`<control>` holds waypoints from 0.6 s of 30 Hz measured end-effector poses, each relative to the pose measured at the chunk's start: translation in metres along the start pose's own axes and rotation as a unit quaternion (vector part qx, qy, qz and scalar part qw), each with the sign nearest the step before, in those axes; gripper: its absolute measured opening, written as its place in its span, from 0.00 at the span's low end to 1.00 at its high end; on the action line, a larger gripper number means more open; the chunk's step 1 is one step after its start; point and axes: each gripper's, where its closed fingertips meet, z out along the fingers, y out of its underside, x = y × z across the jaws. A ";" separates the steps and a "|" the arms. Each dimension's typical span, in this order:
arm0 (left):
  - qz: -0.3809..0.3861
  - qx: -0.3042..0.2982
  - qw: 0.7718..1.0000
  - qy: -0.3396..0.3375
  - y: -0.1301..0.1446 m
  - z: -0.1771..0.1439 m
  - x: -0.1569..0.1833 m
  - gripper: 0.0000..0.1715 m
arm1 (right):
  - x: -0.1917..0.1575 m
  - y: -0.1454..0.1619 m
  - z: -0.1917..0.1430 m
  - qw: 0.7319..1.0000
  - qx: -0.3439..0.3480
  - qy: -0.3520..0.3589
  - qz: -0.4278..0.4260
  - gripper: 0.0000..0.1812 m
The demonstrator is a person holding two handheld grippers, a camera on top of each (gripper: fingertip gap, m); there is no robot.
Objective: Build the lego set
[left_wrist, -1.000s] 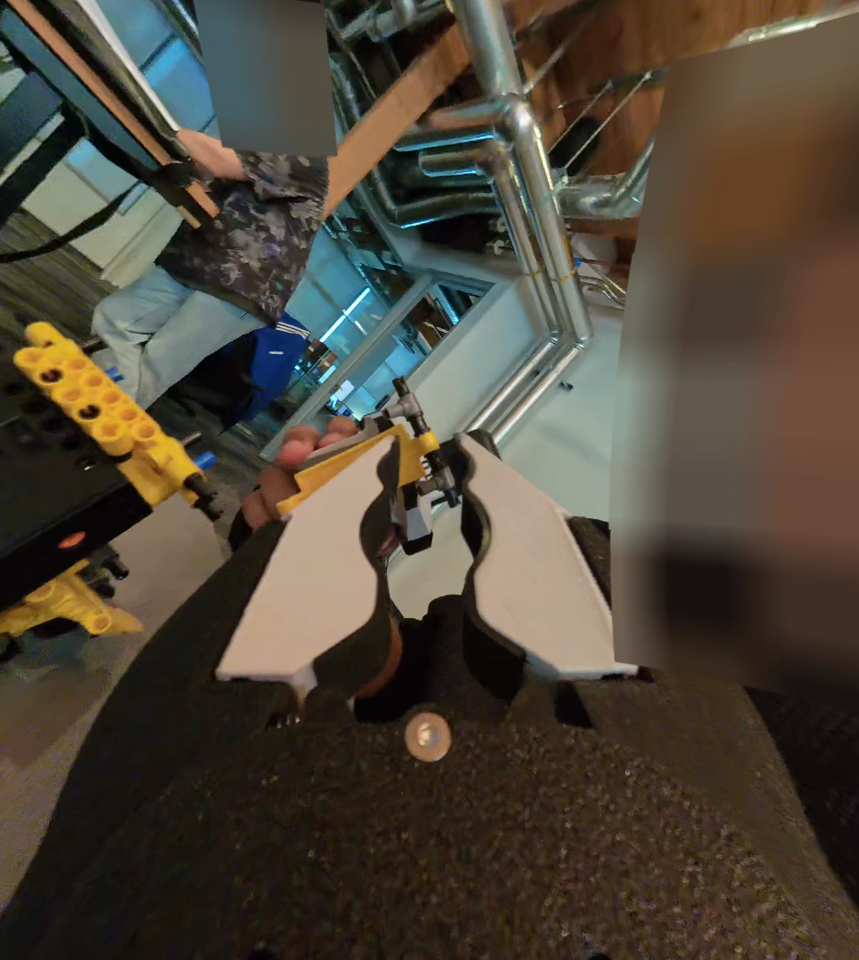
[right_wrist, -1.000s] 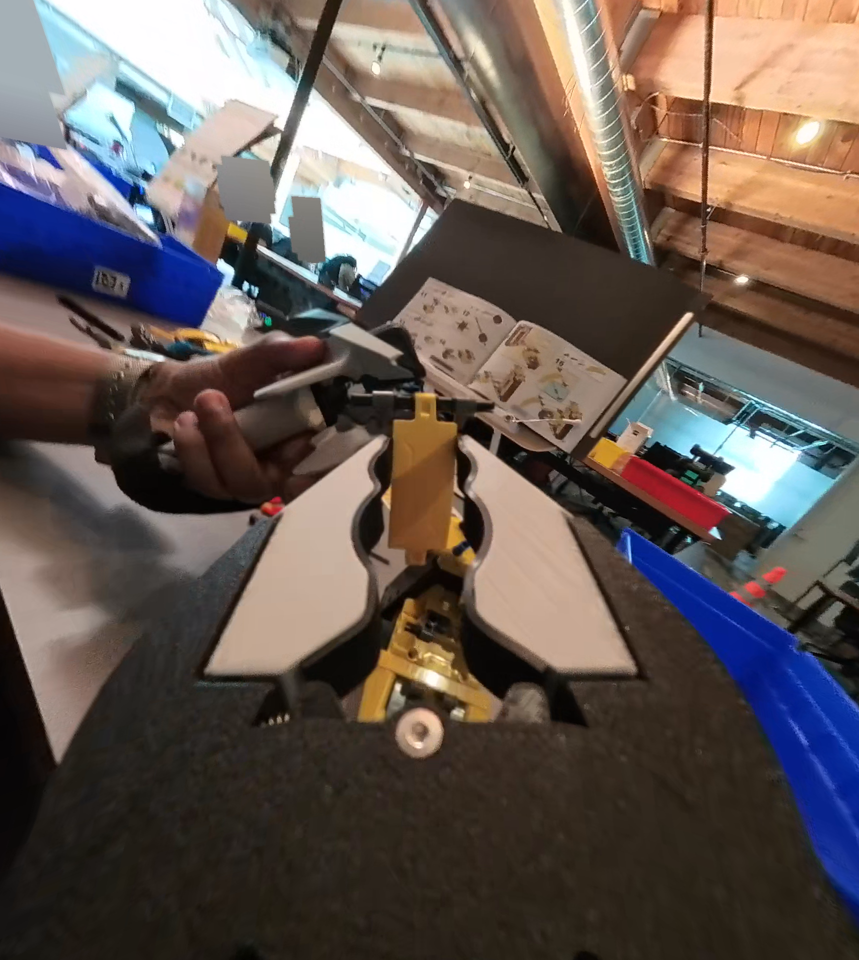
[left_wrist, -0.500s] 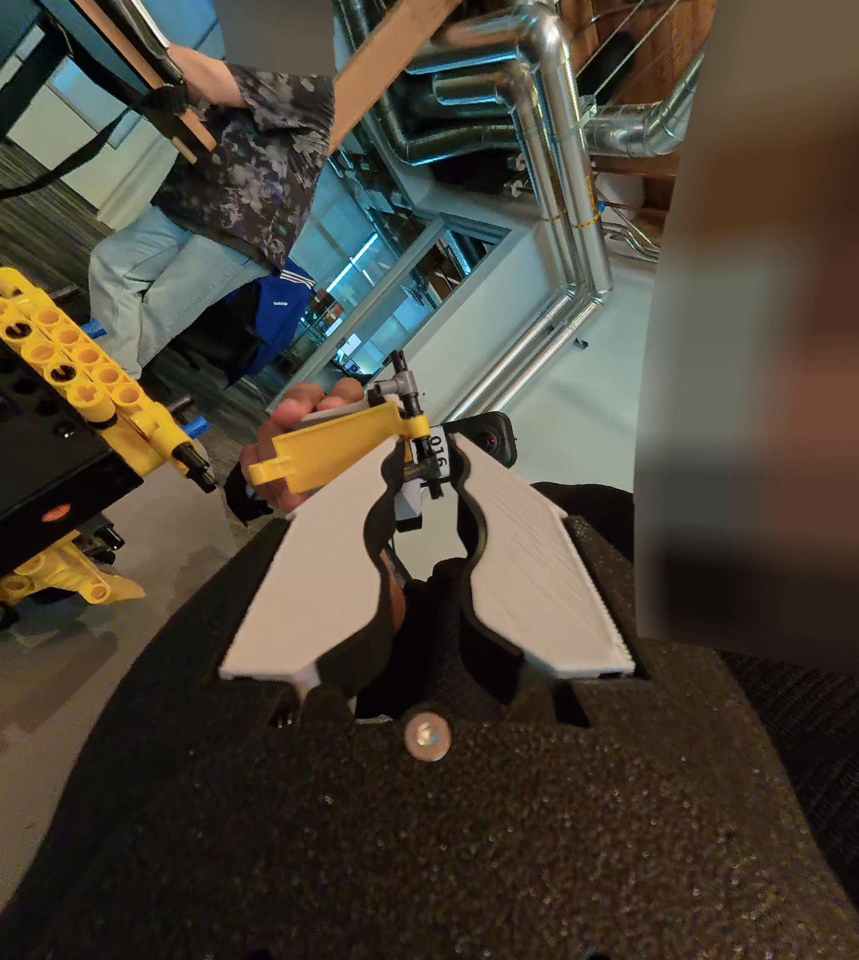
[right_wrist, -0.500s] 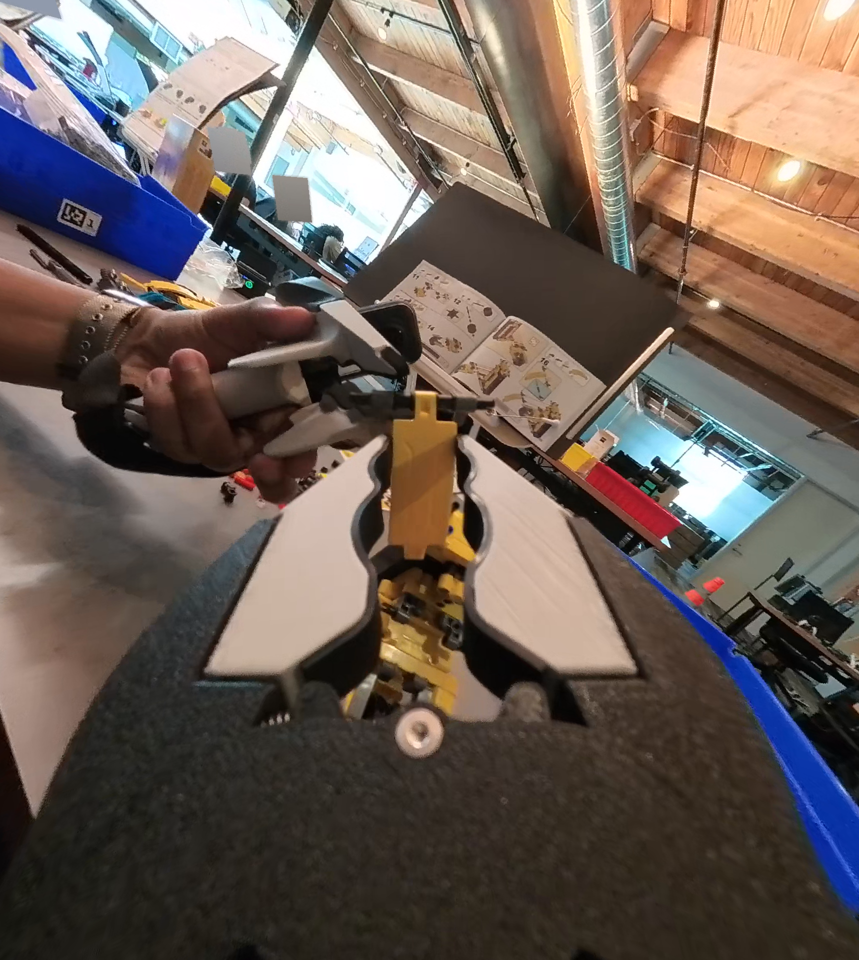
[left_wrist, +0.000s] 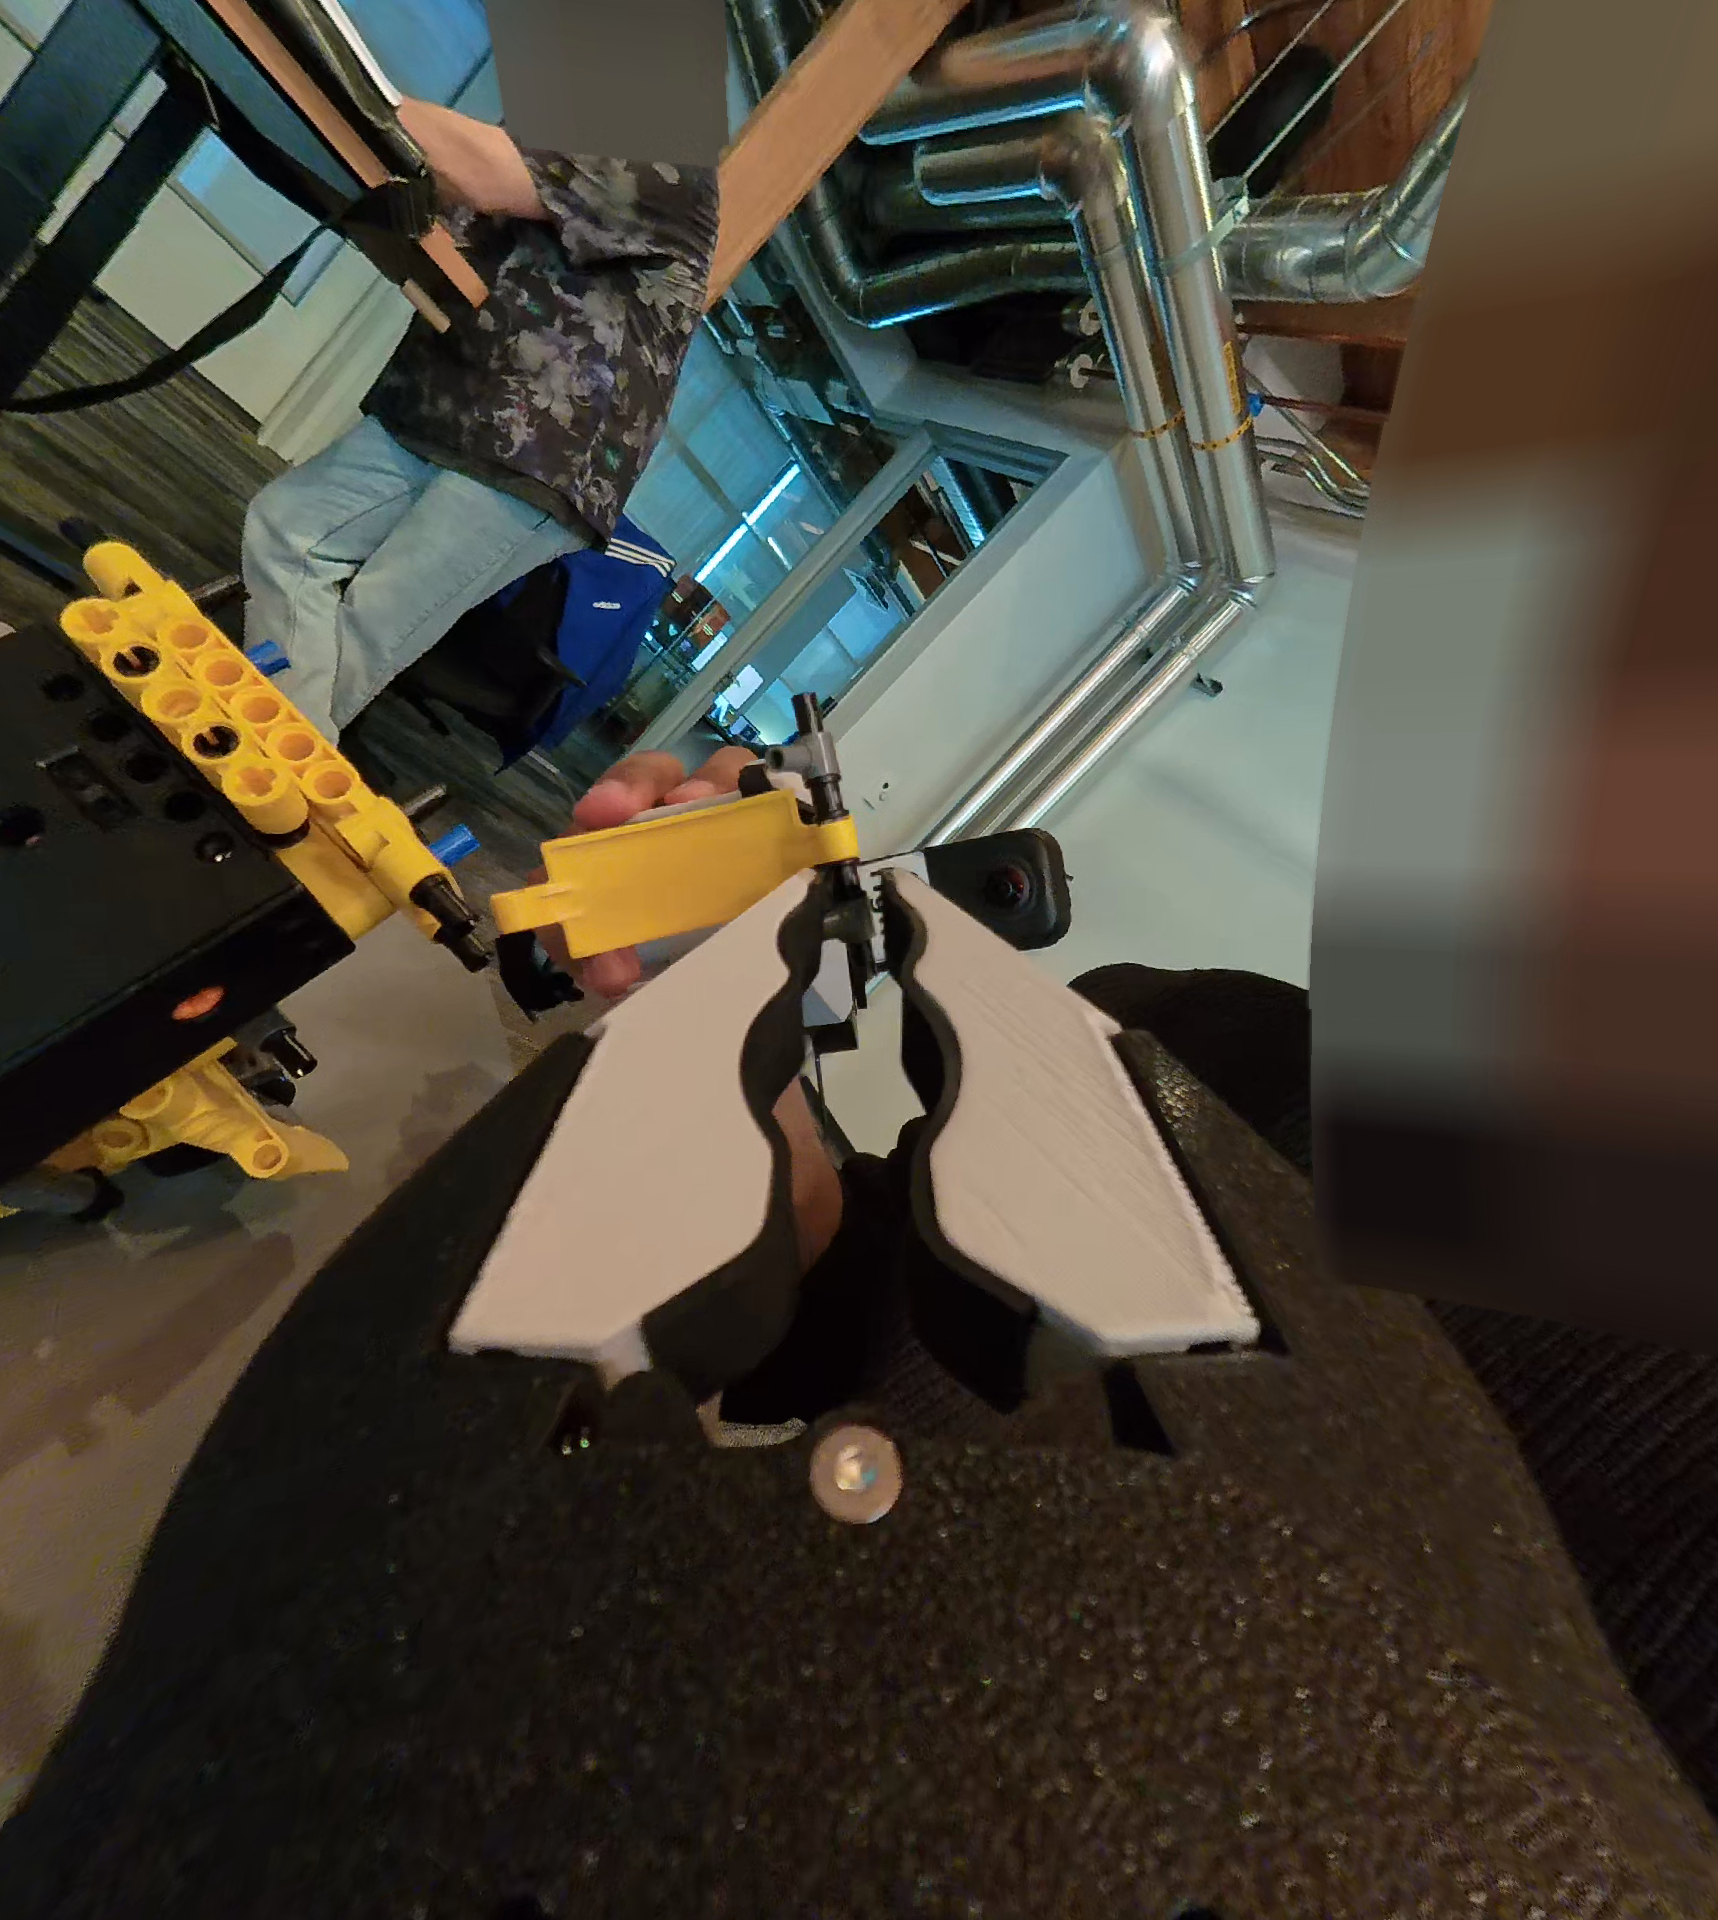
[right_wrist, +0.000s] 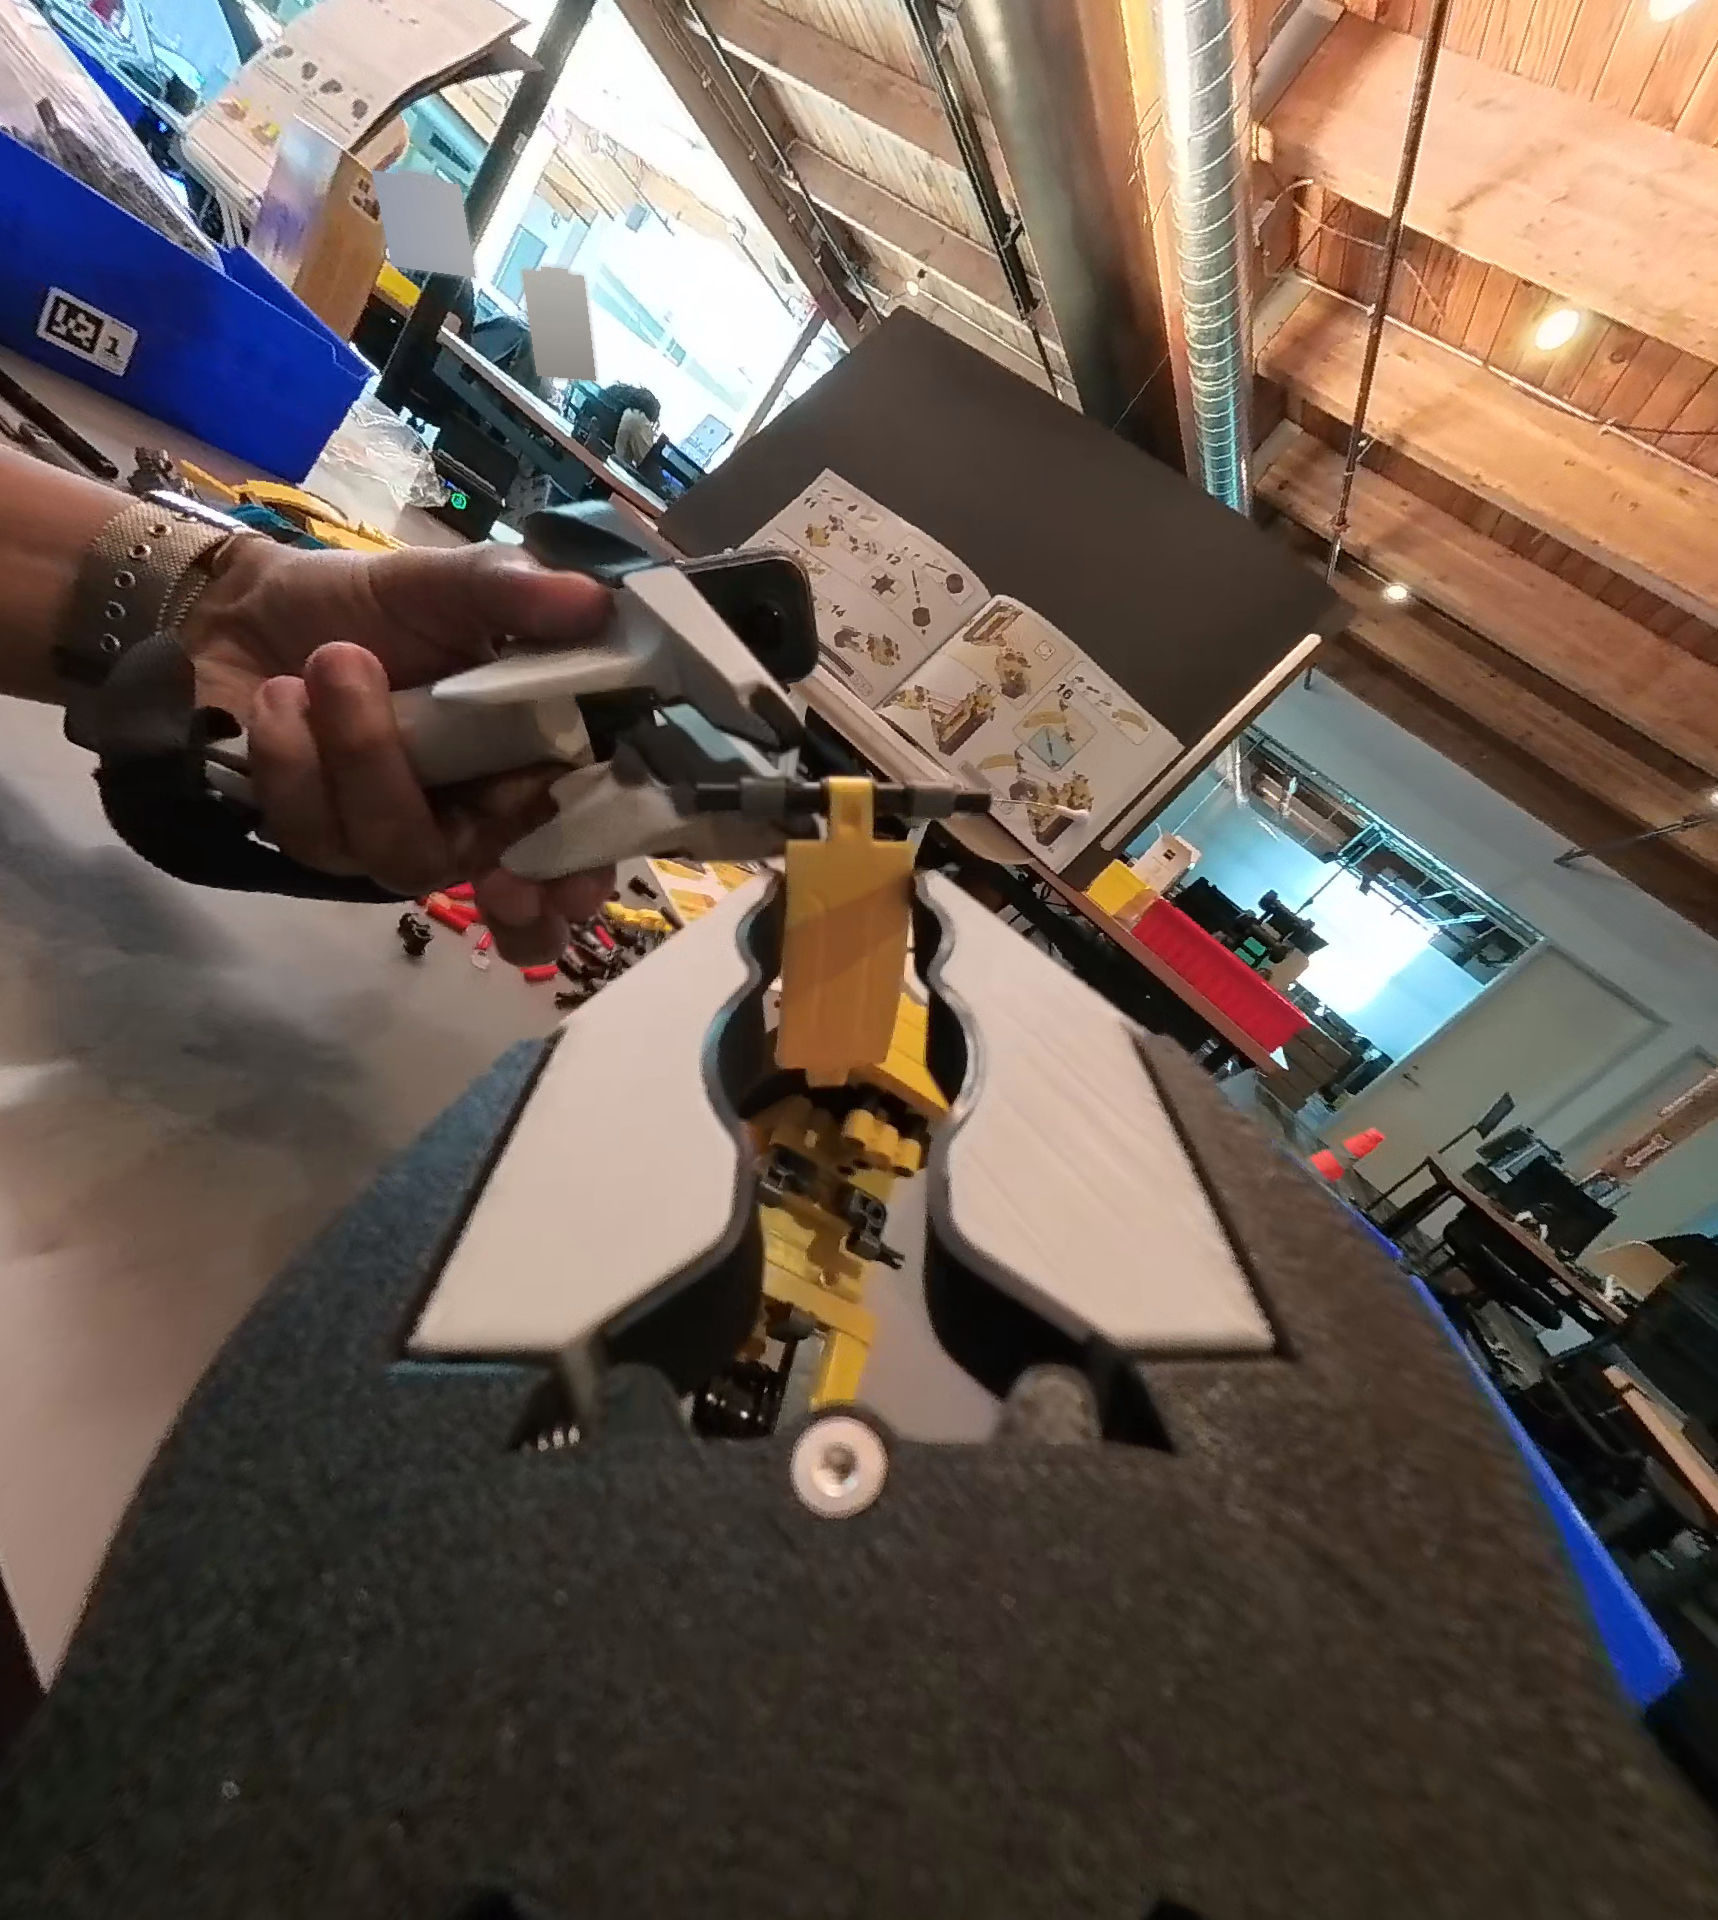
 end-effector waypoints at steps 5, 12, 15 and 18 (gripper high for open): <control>-0.003 0.007 1.000 -0.013 -0.002 -0.001 -0.005 0.20 | 0.006 -0.007 -0.004 1.000 0.020 0.013 0.007 0.13; -0.009 -0.027 1.000 0.006 0.013 0.008 0.000 0.21 | 0.004 -0.002 -0.002 1.000 0.004 0.015 -0.012 0.13; -0.014 -0.021 1.000 -0.004 0.010 0.006 -0.005 0.15 | 0.004 -0.002 -0.002 1.000 0.004 0.015 -0.011 0.13; -0.015 -0.013 1.000 -0.008 0.007 0.004 -0.006 0.13 | 0.005 0.000 -0.003 1.000 0.001 0.016 -0.013 0.13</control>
